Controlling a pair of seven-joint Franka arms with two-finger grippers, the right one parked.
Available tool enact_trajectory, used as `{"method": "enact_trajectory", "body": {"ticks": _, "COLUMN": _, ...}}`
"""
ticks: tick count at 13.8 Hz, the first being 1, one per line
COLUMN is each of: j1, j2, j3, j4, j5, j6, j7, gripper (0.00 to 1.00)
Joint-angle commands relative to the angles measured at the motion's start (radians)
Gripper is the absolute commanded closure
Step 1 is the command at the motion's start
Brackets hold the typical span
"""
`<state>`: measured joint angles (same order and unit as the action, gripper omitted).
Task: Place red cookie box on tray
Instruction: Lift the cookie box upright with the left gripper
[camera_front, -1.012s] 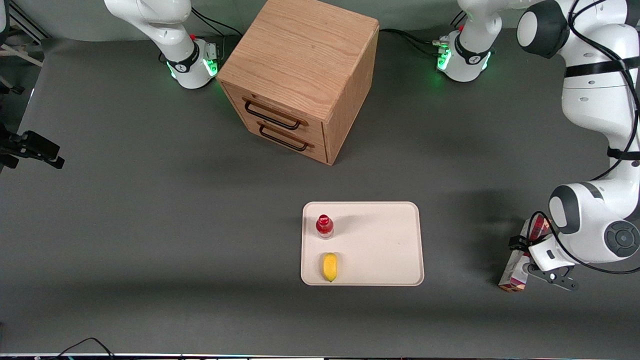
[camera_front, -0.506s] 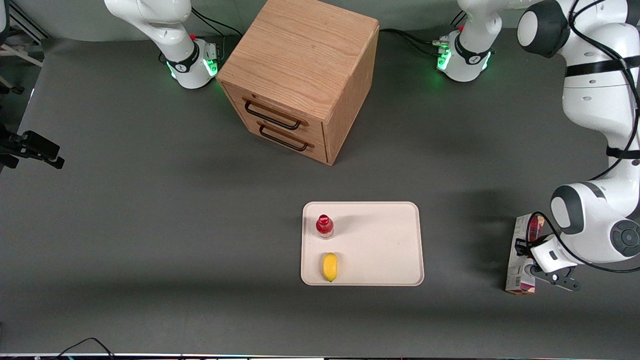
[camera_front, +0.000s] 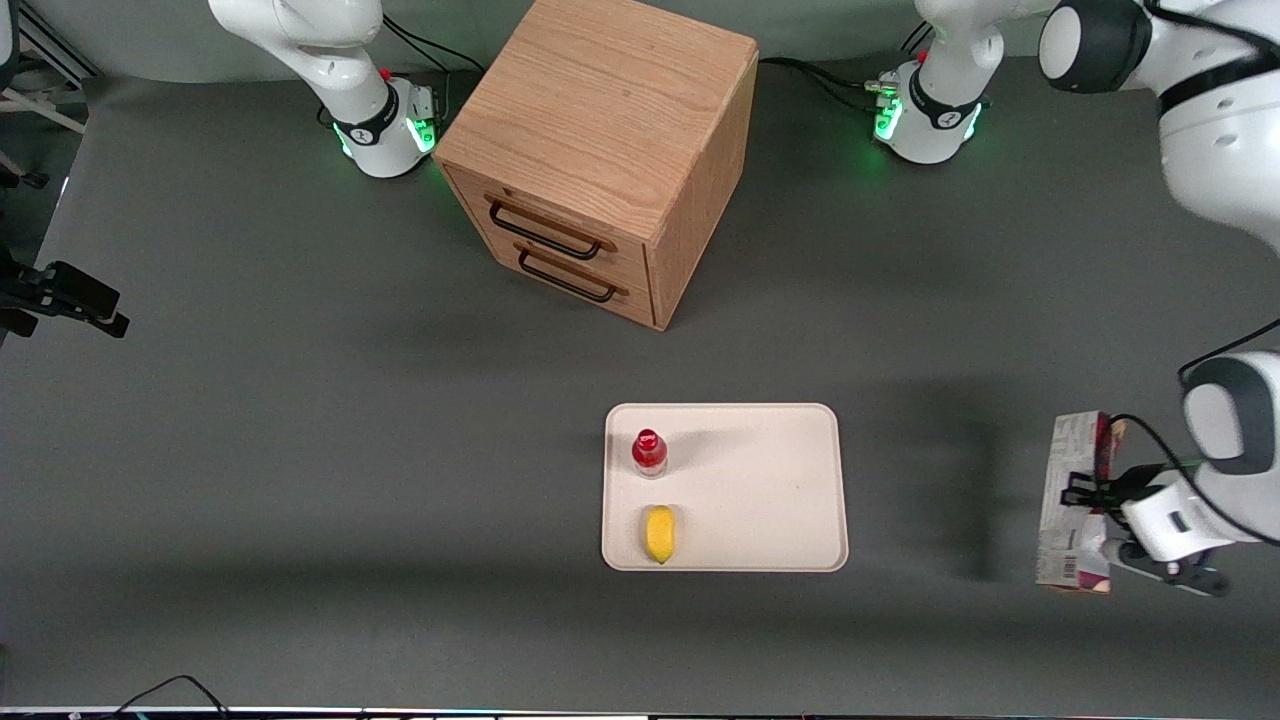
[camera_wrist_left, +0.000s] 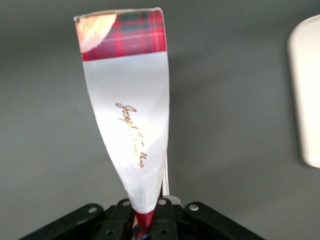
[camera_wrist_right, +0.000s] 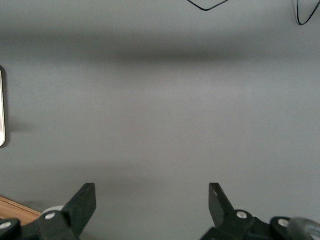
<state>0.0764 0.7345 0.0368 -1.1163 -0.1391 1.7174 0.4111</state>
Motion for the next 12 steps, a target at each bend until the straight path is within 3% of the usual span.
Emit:
{"method": "enact_trajectory", "body": {"ticks": 1, "j1": -0.015, "j2": -0.104, "j3": 0.002, "j4": 0.03, "j5": -0.005, "j6": -0.14, "j7": -0.157, "gripper": 1.0}}
{"method": "enact_trajectory", "body": {"ticks": 3, "j1": -0.024, "j2": -0.171, "j3": -0.068, "j4": 0.027, "j5": 0.021, "j6": -0.202, "j7": -0.327, "gripper": 1.0}}
{"method": "enact_trajectory", "body": {"ticks": 8, "j1": -0.026, "j2": -0.233, "j3": -0.346, "j4": 0.013, "j5": 0.16, "j6": -0.274, "j7": -0.713, "gripper": 1.0}}
{"method": "enact_trajectory", "body": {"ticks": 12, "j1": -0.024, "j2": -0.219, "j3": -0.52, "j4": -0.133, "j5": 0.263, "j6": -0.123, "j7": -0.839, "gripper": 1.0}}
